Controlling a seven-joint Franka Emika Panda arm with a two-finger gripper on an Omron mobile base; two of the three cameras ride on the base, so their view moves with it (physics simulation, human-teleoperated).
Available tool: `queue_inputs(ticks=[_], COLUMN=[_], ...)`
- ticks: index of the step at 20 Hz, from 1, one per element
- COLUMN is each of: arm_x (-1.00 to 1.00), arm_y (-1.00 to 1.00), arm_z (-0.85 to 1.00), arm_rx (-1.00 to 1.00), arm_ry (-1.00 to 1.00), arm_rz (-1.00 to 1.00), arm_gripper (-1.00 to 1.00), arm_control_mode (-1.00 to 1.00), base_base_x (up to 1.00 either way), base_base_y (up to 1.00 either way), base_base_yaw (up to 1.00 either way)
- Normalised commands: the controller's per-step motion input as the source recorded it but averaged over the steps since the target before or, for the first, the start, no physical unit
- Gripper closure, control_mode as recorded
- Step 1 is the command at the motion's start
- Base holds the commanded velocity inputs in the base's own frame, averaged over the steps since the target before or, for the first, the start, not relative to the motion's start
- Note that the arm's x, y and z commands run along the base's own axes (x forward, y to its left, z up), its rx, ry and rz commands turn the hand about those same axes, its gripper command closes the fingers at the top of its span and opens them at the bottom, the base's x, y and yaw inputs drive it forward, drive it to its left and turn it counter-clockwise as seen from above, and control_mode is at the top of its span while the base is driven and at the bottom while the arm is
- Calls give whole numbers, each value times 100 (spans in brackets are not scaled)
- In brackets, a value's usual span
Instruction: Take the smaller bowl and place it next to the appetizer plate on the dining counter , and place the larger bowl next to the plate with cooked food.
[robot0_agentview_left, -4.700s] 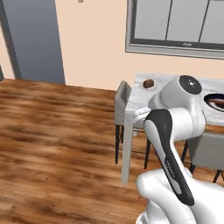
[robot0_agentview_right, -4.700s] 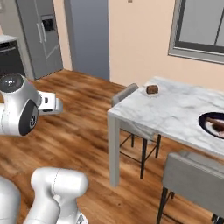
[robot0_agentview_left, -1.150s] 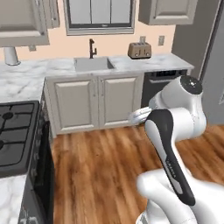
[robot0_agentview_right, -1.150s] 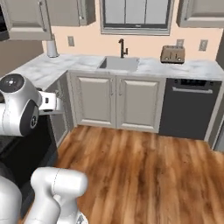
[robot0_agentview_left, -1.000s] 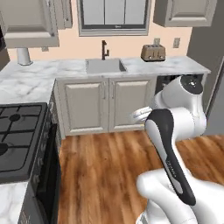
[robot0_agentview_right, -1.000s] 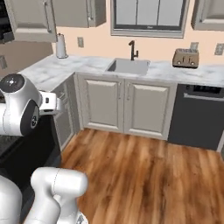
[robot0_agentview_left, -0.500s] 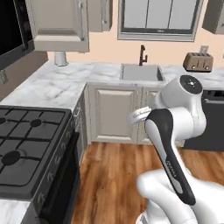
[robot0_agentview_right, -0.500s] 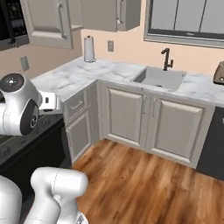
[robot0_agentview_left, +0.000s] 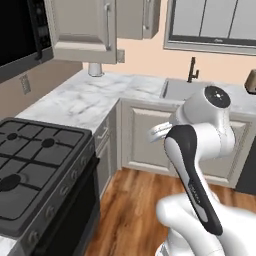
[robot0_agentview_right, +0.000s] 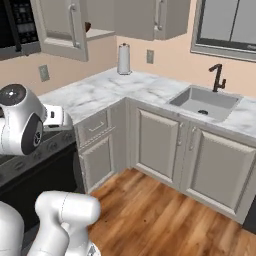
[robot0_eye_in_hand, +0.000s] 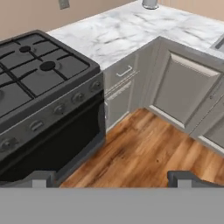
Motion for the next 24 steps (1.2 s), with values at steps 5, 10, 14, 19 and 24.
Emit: queue_inputs(ticks=[5, 10, 14, 19, 24], arm_x=[0, 0, 0, 0, 0], arm_y=[0, 0, 0, 0, 0], arm_z=[0, 0, 0, 0, 0], arm_rx=[0, 0, 0, 0, 0], arm_ry=[0, 0, 0, 0, 0], arm_rz=[0, 0, 0, 0, 0], arm_gripper=[-100, -100, -100, -100, -100], arm_control_mode=[100, 100, 100, 100, 100], base_base_x=[36, 44, 48, 46, 35], base_base_y=[-74, -66, -48, -48, -65], base_base_yaw=[29, 30, 35, 36, 32])
